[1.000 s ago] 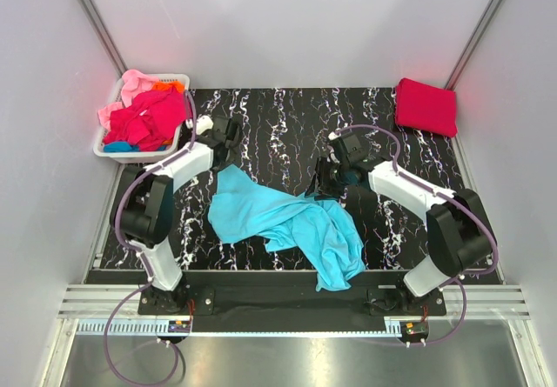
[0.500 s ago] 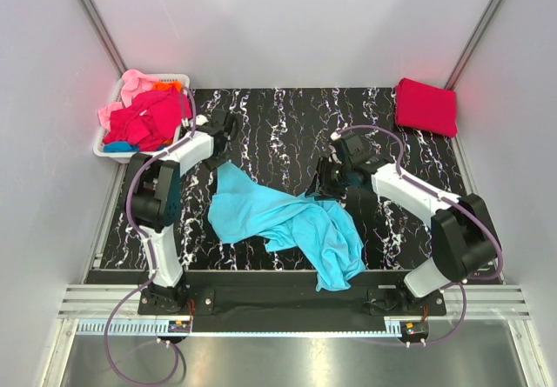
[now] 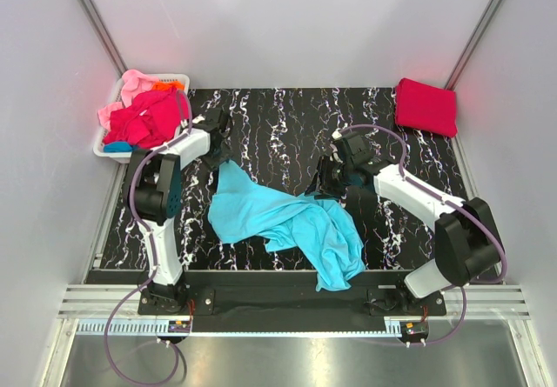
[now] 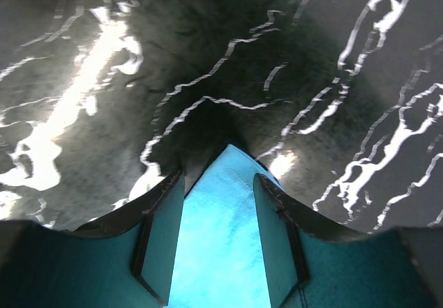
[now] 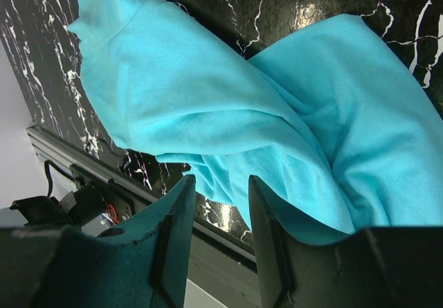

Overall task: Fold and stack the t-shirts
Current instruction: Flatten the tshirt out

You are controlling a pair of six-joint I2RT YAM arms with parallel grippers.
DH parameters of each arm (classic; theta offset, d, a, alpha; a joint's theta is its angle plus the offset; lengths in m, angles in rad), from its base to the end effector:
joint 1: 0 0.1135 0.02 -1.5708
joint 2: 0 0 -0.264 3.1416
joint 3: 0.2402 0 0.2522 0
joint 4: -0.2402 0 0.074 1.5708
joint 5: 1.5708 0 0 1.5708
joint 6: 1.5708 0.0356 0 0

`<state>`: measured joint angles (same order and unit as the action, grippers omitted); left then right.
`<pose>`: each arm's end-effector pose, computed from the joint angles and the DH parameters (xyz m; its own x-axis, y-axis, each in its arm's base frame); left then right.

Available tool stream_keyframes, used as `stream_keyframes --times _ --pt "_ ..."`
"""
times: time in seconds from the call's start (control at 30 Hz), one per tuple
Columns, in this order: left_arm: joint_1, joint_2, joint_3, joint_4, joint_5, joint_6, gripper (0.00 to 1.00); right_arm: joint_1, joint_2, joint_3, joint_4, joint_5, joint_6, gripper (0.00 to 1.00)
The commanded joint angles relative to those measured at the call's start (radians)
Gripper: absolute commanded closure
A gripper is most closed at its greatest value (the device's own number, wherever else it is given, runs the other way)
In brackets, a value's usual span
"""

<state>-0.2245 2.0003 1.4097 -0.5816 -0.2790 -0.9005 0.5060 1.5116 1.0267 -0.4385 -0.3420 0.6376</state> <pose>0.4007 -0.0815 0.1672 -0.6442 -0.6256 -0.4400 -0.6359 0.7578 -0.1465 0.2688 0.1626 0.2302 -0.9377 0.1215 -0.3254 -0.0937 0.8135 0.5740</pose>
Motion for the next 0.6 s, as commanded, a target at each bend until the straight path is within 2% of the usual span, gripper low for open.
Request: stream_keyframes --times 0.0,0.2,0.3,0.43,0.47,0.57 --pt "0.007 0.017 0.049 0.032 0.047 0.017 0.51 0.009 -0.042 0.004 0.015 -0.005 0.013 0.56" --pt "0.007 0.043 0.051 0.032 0.066 0.012 0.53 0.009 -0.048 0.004 0.014 0.001 0.020 0.57" --pt "0.007 0.063 0.055 0.032 0.081 0.014 0.59 0.009 -0.050 0.006 0.012 0.006 0.022 0.57" --pt "0.007 0.074 0.058 0.032 0.093 0.015 0.74 0.009 -0.050 0.007 0.009 0.011 0.024 0.57" --pt "0.007 0.071 0.057 0.032 0.092 0.017 0.82 0.009 -0.053 0.006 0.009 0.011 0.025 0.57" --pt "0.007 0.057 0.052 0.031 0.092 0.023 0.93 0.009 -0.050 0.006 0.007 0.014 0.027 0.57"
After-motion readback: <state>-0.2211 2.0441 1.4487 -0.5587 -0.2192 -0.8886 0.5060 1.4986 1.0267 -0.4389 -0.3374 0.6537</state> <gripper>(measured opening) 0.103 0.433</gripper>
